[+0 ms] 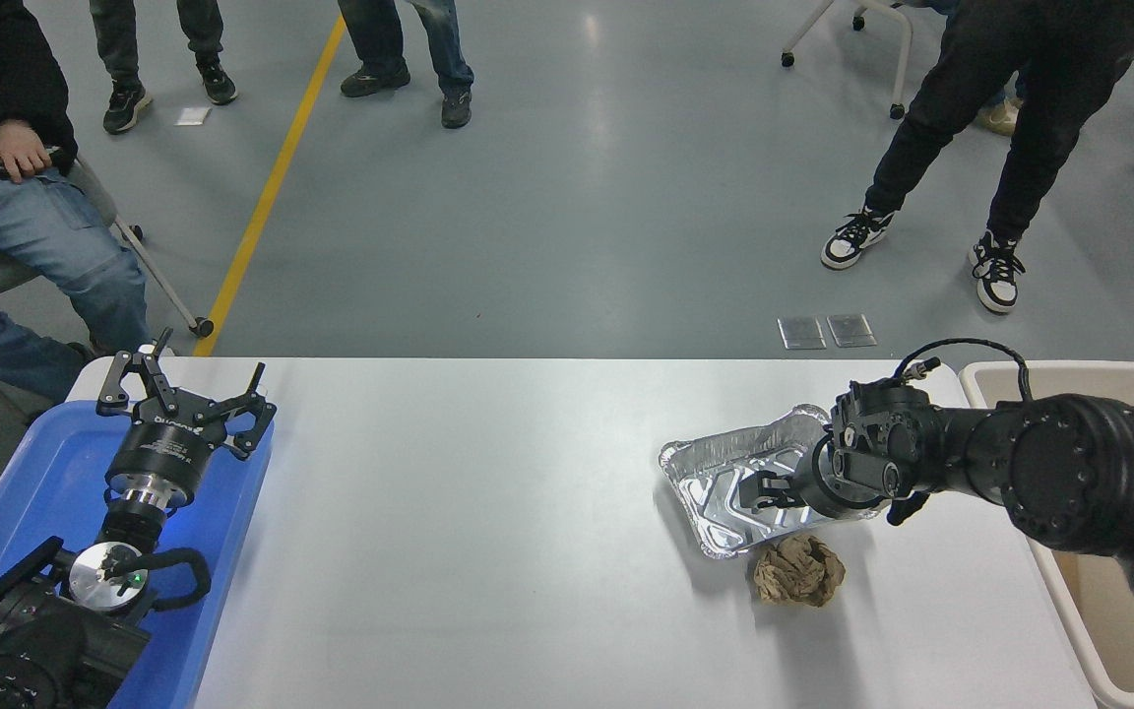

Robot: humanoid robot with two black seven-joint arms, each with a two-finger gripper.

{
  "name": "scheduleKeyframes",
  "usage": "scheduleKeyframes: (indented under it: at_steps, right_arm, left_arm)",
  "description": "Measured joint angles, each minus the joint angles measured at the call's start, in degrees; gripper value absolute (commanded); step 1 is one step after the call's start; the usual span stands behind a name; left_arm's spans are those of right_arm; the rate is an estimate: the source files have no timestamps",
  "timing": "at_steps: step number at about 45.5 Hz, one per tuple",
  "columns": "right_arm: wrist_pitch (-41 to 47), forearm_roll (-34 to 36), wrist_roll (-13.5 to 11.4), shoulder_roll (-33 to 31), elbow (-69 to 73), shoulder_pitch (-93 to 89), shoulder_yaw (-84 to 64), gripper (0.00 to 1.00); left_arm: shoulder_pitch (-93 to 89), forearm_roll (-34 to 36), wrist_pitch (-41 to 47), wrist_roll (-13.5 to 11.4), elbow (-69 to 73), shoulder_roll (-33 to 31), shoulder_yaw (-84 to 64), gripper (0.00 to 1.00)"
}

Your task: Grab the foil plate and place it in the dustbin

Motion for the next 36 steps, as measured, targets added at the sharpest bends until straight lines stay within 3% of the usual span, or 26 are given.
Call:
scheduleKeyframes:
  at_steps: [20,36]
  right_arm:
    - [0.89,0.70,0.00,0.01,2.25,4.30,1.21,1.00]
    - [8.68,4.81,-0.01,-1.99,21.18,29.01,1.75,1.00]
  left_arm:
    - [0.00,-0.01,0.00,0.06,0.00,0.00,-0.01,0.99]
    - [0.00,-0.07,0.00,-0.02,0.02,0.02,-0.01,0.99]
